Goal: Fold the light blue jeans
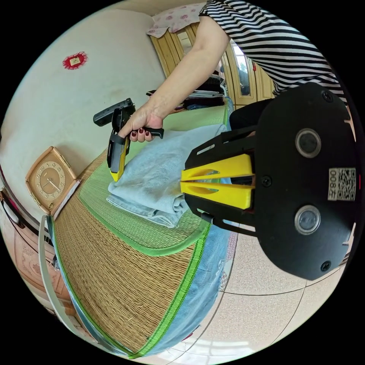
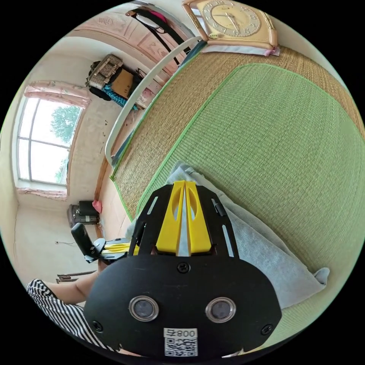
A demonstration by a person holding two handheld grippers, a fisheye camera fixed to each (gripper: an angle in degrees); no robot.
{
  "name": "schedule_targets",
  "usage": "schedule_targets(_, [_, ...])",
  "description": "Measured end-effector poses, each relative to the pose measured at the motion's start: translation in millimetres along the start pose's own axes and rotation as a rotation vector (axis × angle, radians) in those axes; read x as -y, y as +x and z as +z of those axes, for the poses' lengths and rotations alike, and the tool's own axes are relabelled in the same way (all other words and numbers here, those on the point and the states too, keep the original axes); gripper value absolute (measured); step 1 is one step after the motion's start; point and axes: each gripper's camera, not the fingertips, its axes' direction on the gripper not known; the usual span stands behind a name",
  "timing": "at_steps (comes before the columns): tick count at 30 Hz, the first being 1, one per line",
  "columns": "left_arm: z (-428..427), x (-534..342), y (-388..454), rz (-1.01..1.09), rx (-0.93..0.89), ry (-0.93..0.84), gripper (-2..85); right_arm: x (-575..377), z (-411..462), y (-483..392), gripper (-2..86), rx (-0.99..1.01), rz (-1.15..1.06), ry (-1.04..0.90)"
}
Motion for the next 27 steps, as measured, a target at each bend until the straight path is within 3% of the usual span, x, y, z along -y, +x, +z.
schedule_targets(4, [-8, 1, 17, 0.054, -0.001, 0.02, 0.1, -45, -54, 6, 0.1, 0.075, -0.062, 0.137])
schedule_targets(6, [-6, 3, 23, 0.074, 0.003, 0.005, 0.1, -80, -81, 22, 0.1, 0.009, -0.059, 0.184])
schedule_targets(8, [-1, 7, 26, 0.086, -0.005, -0.008, 0.1, -125, -106, 69, 0.1, -0.087, 0.057, 0.211])
schedule_targets(13, [19, 15, 16, 0.038, 0.021, -0.068, 0.1, -170, -111, 156, 0.1, -0.075, 0.265, 0.142])
schedule_targets(18, [8, 20, 26, 0.053, 0.038, -0.051, 0.1, -190, -152, 131, 0.0, -0.034, 0.155, 0.215])
schedule_targets(27, [7, 28, 19, 0.005, 0.053, -0.095, 0.1, -336, -170, 108, 0.0, 0.185, 0.085, 0.068])
